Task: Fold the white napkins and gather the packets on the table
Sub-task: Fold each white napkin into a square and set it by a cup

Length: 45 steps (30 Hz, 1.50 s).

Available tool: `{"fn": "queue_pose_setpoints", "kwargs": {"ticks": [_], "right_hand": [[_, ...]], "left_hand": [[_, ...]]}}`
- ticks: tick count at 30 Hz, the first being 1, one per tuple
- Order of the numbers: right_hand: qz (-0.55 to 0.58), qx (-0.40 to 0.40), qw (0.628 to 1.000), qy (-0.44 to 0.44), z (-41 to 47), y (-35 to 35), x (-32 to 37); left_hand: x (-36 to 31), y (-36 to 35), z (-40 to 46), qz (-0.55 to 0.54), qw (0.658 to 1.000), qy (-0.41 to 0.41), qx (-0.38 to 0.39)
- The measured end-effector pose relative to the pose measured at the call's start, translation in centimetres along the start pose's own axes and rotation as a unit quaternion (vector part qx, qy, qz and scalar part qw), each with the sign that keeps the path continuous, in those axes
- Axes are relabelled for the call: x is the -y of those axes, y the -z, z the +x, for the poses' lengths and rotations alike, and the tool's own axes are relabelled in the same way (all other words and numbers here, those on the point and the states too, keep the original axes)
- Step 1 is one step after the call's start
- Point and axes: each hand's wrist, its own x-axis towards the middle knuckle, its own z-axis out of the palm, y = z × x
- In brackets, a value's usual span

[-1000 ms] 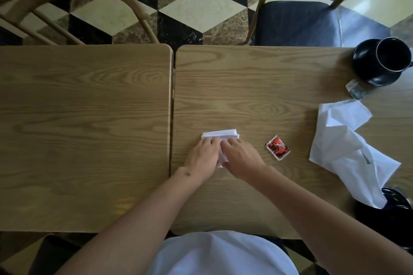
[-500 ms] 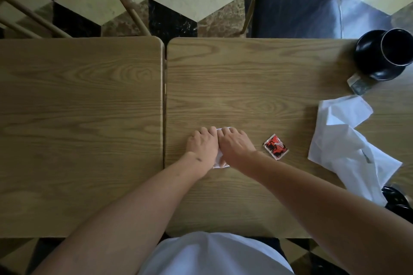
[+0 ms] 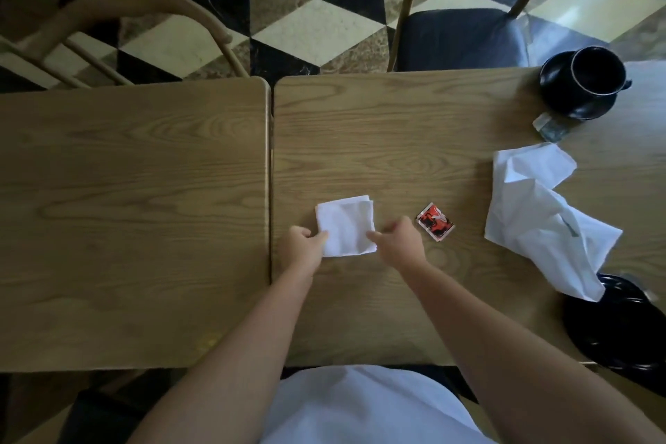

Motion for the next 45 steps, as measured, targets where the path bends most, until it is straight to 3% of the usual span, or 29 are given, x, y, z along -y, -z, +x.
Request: {"fn": "queue_pose_setpoints", "kwargs": {"ticks": [3, 8, 11, 14, 18, 20, 26, 29, 36, 45], "right_hand": [[0.091, 0.060, 0.993, -0.035, -0.6, 0.4, -0.2], [0.078, 0.087, 0.990, -0.073, -2.8, 2.6, -0.6], [0.134, 0.101, 0.982, -0.084, -5.0, 4.1, -2.2], [0.271, 0.122, 0.947, -0.122, -7.2, 5.9, -5.5], [0.376, 0.154, 0.905, -0.128, -9.5, 8.3, -10.5], [0.369, 0.157, 0.908, -0.124, -10.2, 9.6, -12.7], [0.210, 0.109, 0.965, -0.108, -9.3, 14.4, -16.8], [0.058, 0.065, 0.988, -0.124, -7.9, 16.1, -17.5], [-0.213, 0.023, 0.976, -0.037, -4.5, 17.6, -19.1], [-0.254, 0.018, 0.967, -0.021, -1.7, 17.0, -21.0]], "left_hand": [[0.0, 0.2, 0.4, -0.078, 0.993, 0.049, 0.076], [-0.3, 1.2, -1.7, -0.106, 0.980, 0.061, 0.155], [0.3, 0.7, -4.4, -0.185, 0.953, 0.065, 0.232], [1.0, -0.5, -7.0, -0.245, 0.916, 0.059, 0.312], [1.5, -2.7, -10.0, -0.237, 0.882, 0.037, 0.405], [1.7, -3.9, -11.2, -0.208, 0.878, 0.029, 0.429], [2.4, -9.1, -14.0, -0.104, 0.896, 0.011, 0.432], [2.5, -12.5, -15.5, -0.074, 0.905, 0.011, 0.418], [1.0, -19.8, -16.8, 0.026, 0.964, -0.049, 0.258], [-0.4, -22.6, -16.6, 0.236, 0.954, -0.125, 0.137]]}}
